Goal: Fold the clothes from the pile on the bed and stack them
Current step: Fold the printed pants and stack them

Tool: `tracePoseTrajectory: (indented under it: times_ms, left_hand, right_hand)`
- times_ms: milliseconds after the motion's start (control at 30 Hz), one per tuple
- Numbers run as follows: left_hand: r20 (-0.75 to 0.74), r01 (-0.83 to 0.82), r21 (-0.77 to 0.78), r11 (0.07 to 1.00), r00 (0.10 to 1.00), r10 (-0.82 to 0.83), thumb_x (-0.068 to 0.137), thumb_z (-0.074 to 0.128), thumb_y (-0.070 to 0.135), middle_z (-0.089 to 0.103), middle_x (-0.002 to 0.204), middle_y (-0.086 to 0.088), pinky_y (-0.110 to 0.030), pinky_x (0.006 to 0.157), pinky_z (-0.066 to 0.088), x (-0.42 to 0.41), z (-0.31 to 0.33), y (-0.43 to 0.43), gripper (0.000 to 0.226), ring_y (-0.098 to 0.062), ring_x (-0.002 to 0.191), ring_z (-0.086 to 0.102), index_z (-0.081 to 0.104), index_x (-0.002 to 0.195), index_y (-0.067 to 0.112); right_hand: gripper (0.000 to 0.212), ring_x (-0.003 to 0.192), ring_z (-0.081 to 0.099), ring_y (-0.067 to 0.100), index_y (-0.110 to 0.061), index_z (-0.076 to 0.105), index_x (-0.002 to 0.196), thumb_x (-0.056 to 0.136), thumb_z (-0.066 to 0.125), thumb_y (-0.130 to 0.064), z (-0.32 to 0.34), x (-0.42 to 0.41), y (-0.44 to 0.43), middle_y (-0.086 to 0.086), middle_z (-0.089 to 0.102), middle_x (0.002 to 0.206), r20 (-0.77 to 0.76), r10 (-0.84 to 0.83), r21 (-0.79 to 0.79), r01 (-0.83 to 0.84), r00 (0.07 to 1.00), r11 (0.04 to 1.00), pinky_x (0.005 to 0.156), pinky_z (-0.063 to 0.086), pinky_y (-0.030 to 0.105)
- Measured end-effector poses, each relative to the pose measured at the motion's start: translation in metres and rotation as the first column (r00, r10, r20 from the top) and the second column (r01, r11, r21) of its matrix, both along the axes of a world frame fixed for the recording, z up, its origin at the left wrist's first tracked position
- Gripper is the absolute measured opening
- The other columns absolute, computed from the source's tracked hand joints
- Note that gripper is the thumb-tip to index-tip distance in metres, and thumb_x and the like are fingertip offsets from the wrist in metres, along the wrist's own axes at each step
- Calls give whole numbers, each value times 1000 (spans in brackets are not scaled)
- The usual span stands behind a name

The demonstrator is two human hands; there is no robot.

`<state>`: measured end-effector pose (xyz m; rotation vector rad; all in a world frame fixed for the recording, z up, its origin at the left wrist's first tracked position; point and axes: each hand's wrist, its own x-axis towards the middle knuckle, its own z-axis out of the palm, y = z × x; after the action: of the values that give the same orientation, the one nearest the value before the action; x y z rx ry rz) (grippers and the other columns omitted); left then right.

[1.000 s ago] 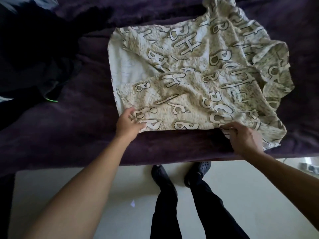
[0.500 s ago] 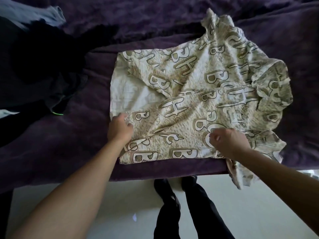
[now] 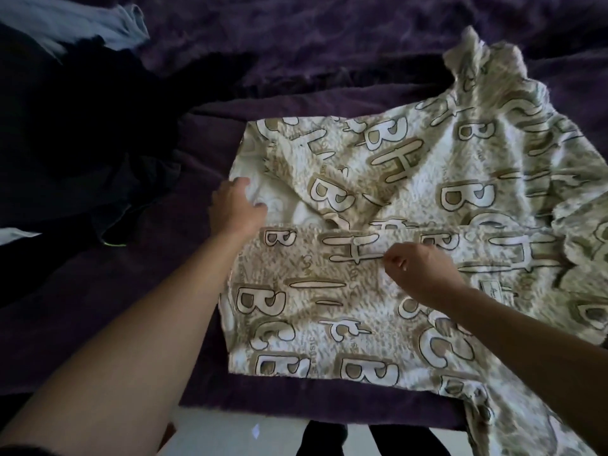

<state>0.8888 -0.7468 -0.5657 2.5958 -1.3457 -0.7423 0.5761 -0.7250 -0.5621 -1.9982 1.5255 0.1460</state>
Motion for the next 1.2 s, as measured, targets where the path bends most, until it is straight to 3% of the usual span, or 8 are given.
tracePoseTrajectory:
  times_ms: [233,367,467,600,733,900,1067,1200]
  left_hand:
    - [-482,-340,-184,922,849,217,78,74,13,62,70,2,-18,57,43,-24,-7,-51,16,-9,65,54,61,68,16]
    - [-532,-387,-165,907,809,249,76,71,5,59,98,1,-20,64,47,-21,5,-41,26,-6,74,54,64,98,17]
    - [-495,-326,-72,943,832,250,74,78,13,49,119,6,-23,85,47,-16,-3,-54,60,-11,102,51,53,129,17]
    - [-459,-250,-164,954,875,151,67,78,21,58,66,4,-21,54,37,-26,-7,-69,20,-5,60,50,66,72,6]
    - [-346,-445,-226,867,868,355,63,60,24,41,52,-3,-26,47,32,-11,3,-19,28,-14,49,42,48,56,0]
    - [134,-441,67,895,893,430,79,71,19,63,108,-15,-42,77,48,24,10,52,22,-37,101,60,59,97,15]
    - [134,142,-224,964,984,-114,81,63,5,58,87,-6,-36,56,47,-37,19,66,9,-28,76,57,59,83,12]
    - [-86,649,-100,754,749,-656,85,64,27,60,86,3,-33,69,53,-123,19,116,10,-16,76,59,63,88,17]
  right_hand:
    - [18,76,64,17,-33,70,101,88,58,-30,-31,-7,-25,-5,71,90,-74,31,110,-22,997,994,60,46,24]
    - [15,67,56,14,-32,67,95,87,55,-29,-30,0,-28,-7,68,84,-113,46,141,-29,993,990,49,32,20]
    - [13,65,55,14,-34,66,92,85,56,-30,-32,2,-32,-10,63,75,-112,37,167,-18,993,986,49,32,20]
    - [11,63,54,8,-37,65,82,85,61,-28,-36,-7,-36,-15,58,68,-37,-5,184,11,999,983,47,30,17]
    - [12,59,52,4,-35,64,88,90,55,-27,-33,-8,-31,-15,56,67,-40,4,186,3,999,983,44,30,17]
    - [12,62,56,12,-29,64,92,92,54,-24,-25,-5,-31,-11,56,69,-53,45,154,-36,998,987,46,35,20]
    - [9,71,62,17,-11,68,93,89,60,-11,-8,-39,-2,-1,65,84,61,37,-123,-30,997,992,50,39,16]
    - [11,82,61,24,-8,71,88,77,73,-6,5,-85,52,6,65,89,-2,14,-268,-14,1000,963,52,40,23]
